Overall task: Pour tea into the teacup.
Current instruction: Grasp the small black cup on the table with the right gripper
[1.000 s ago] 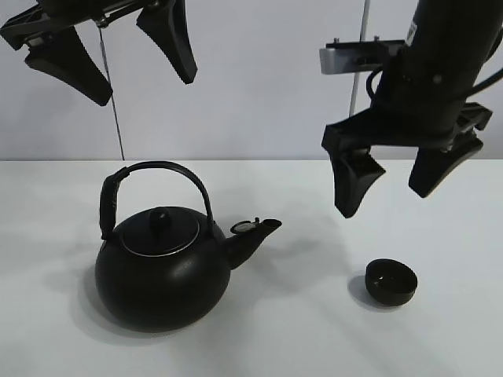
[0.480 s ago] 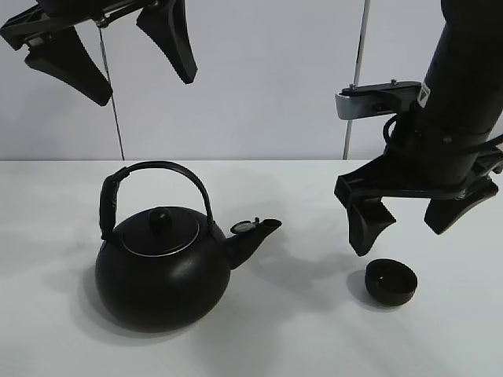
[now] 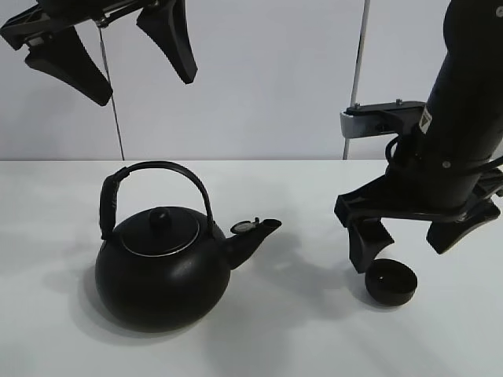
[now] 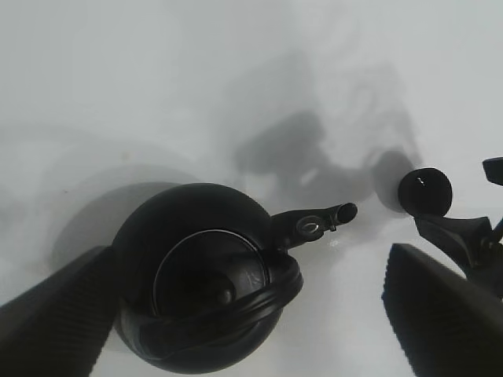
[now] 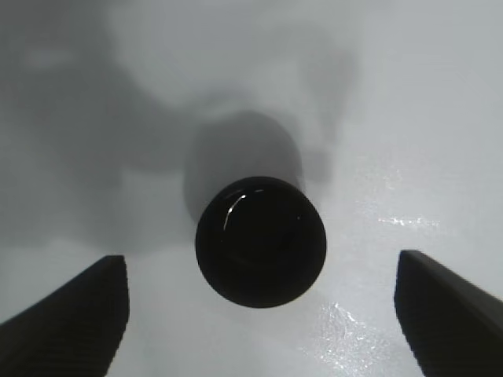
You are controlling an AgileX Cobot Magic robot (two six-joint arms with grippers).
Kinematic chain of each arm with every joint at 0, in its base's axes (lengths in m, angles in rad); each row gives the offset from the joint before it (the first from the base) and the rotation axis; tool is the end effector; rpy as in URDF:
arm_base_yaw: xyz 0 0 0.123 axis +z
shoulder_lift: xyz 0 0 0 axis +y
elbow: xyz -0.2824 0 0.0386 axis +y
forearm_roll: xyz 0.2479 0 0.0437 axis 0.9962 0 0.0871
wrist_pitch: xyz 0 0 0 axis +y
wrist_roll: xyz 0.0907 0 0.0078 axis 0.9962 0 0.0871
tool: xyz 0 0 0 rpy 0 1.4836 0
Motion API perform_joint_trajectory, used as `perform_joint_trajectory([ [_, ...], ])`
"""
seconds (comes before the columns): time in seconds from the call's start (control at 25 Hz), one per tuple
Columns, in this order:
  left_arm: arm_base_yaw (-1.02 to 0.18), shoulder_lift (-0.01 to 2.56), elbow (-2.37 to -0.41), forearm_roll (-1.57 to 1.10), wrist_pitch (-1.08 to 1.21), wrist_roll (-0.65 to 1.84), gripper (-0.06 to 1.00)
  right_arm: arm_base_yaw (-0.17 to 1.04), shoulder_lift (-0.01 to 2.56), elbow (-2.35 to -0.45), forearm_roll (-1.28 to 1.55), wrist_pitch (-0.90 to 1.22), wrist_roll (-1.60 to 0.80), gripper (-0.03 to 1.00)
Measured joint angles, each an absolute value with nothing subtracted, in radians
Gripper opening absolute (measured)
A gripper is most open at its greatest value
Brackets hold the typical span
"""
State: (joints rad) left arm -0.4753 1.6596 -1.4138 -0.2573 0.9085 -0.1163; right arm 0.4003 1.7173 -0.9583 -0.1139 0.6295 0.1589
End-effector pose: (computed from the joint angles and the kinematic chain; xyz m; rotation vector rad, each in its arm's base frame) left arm 0.3106 -0.1804 0.3055 0.3382 2.6642 -0.5154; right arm 0.2913 0.1166 0.1703 -0.4621 2.8236 -0.0024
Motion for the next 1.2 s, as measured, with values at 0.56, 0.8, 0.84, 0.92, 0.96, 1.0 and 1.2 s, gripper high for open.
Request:
perform_joint_trajectory([
  [0.56,-0.475,1.660,-1.414,-0.257,0.908,-0.116,0.65,0.400,1.831,-0.957,-0.112,0.568,0.180,0.63],
  [0.8,-0.475,1.660,-1.414,-0.257,0.908,-0.116,0.65,0.400,1.831,-0.957,-0.112,0.550,0.183,0.57],
  [0.84,-0.475,1.660,-1.414,-0.257,0.908,-0.116,0.65,0.400,1.831,-0.957,-0.112,0.550,0.183,0.56],
  [0.92,-0.475,1.660,-1.414,-0.257,0.908,-0.116,0.65,0.400,1.831,-0.957,-0.112,0.550,0.184,0.56],
  [0.96,-0.475,1.660,-1.414,-0.257,0.908,-0.116,0.65,0.400,1.831,-0.957,-0.112,0.550,0.185,0.55],
  [1.0,-0.475,1.660,-1.414,-0.257,0.908,-0.116,0.65,0.400,1.831,-0.957,-0.112,0.550,0.186,0.55],
  [1.2,-0.475,1.660,-1.414,-0.257,0.908,-0.116,0.65,0.400,1.831,-0.957,-0.112,0.550,0.187,0.54],
])
